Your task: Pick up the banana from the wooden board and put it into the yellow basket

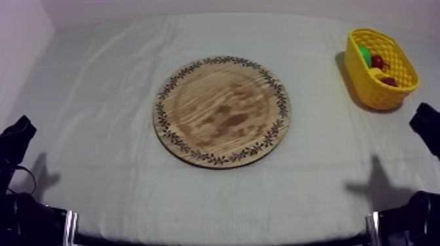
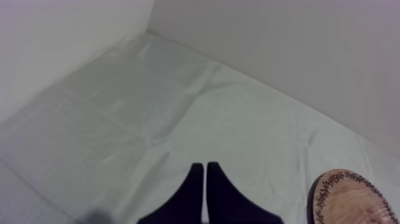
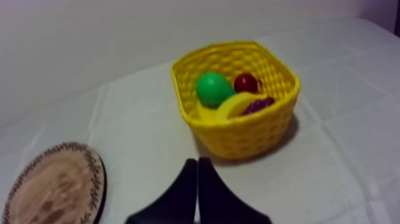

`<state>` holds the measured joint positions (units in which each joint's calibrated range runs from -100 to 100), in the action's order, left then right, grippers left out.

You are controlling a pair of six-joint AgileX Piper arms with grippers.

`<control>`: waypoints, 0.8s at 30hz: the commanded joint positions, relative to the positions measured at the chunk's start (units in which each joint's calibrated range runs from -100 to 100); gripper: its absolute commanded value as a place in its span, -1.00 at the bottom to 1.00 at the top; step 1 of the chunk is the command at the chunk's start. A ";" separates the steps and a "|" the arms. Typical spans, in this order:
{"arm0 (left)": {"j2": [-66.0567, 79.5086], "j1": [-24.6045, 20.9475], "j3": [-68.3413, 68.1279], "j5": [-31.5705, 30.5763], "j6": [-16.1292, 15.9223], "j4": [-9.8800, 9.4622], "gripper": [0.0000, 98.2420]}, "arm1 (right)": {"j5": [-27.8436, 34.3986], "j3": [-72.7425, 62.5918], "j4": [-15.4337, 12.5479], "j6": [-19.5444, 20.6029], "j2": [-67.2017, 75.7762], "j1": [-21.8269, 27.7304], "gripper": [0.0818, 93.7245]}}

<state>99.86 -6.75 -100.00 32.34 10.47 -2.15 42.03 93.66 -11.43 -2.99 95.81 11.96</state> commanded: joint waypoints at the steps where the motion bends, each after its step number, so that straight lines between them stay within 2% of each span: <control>1: -0.04 -0.02 0.00 0.00 0.01 0.03 -1.00 | -0.23 1.76 1.32 0.74 0.03 -0.16 -1.00; 3: -0.04 -0.02 0.00 0.00 0.01 0.03 -1.00 | -0.75 2.86 2.64 1.47 -0.01 -1.59 -1.00; 7: -0.04 -0.02 0.00 0.00 0.01 0.03 -1.00 | -2.32 4.98 7.09 4.53 -0.04 -5.79 -0.99; 11: -0.04 -0.02 0.00 0.00 0.01 0.03 -1.00 | -2.56 5.51 8.46 6.72 -0.05 -7.55 -0.99; 13: -0.04 -0.02 0.00 0.00 0.01 0.03 -1.00 | -3.55 5.70 8.23 7.04 -0.05 -8.11 -0.99; 16: -0.04 -0.02 0.00 0.00 0.01 0.03 -1.00 | -4.41 5.83 8.53 3.92 -0.05 -8.45 -0.99; 21: -0.04 -0.02 0.00 0.00 0.01 0.03 -1.00 | -4.57 5.88 9.58 -5.98 -0.05 -8.57 -0.99; 24: -0.04 -0.02 0.00 0.00 0.01 0.03 -1.00 | -4.60 5.89 9.72 -9.29 -0.05 -8.59 -0.99</control>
<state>99.86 -6.75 -100.00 32.34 10.47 -2.15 37.45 99.54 -1.73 -2.21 95.75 3.37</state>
